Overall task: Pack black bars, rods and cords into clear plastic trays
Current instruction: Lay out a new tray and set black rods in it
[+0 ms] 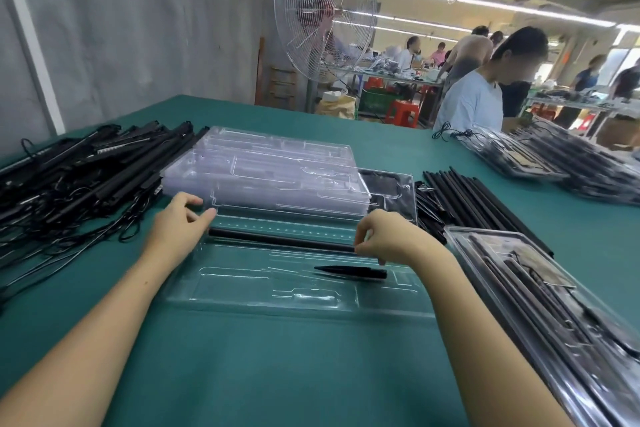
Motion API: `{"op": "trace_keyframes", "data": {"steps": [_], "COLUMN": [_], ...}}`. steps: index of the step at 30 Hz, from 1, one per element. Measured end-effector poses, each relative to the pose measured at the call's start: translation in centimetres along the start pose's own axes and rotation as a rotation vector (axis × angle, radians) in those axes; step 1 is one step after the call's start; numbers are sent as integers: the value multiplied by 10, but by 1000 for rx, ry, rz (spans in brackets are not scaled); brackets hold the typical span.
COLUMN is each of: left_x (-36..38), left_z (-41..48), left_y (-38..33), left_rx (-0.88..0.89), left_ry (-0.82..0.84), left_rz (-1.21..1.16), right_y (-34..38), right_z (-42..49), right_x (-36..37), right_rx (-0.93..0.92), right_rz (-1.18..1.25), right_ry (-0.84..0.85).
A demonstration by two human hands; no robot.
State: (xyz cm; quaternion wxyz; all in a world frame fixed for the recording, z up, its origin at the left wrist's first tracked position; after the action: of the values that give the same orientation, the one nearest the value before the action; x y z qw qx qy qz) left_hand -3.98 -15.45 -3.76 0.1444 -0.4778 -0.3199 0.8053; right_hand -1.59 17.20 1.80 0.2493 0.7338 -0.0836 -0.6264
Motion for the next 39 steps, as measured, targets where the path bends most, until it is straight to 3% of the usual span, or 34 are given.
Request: {"op": "trace_keyframes", "data": {"steps": [3,8,10,14,15,21,29,39], "left_x": [-14,-63,-68,-49,-48,-43,-65,-111], "left_z": [2,14,31,53,53,52,57,82], "left_y": [-12,-12,2,49,56,50,32,27], "left_rx": [65,103,54,-68,-87,-82,-62,-85], "left_ry": [-84,-335,-270,165,208,110,-71,-352], "left_rz": [34,249,412,620,647,766,708,258], "right_y": [25,33,16,-13,-15,-18,-18,-16], "right_z": [0,-3,3,14,17,23,21,20], "right_x": [-9,-2,8,36,37,38,39,39], "right_rx": [-117,-250,-205,-107,-107,-110,-104,-101], "right_rz": [48,412,406,368,358,368,370,377], "right_ry": [-138,-238,-281,-255,-265,-315,-316,-303]}}
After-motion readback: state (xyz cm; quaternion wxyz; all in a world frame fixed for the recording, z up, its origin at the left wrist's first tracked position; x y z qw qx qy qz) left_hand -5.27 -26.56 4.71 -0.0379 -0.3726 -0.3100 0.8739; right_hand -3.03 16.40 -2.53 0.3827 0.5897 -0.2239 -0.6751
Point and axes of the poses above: each hand's wrist, its own z-axis towards the middle knuckle, its own x-axis out of the palm, y = z × x, the point moved 8 cm from there along z, towards the middle knuckle, and after that the axes turned 10 degrees about z, right-handed, at the moved point
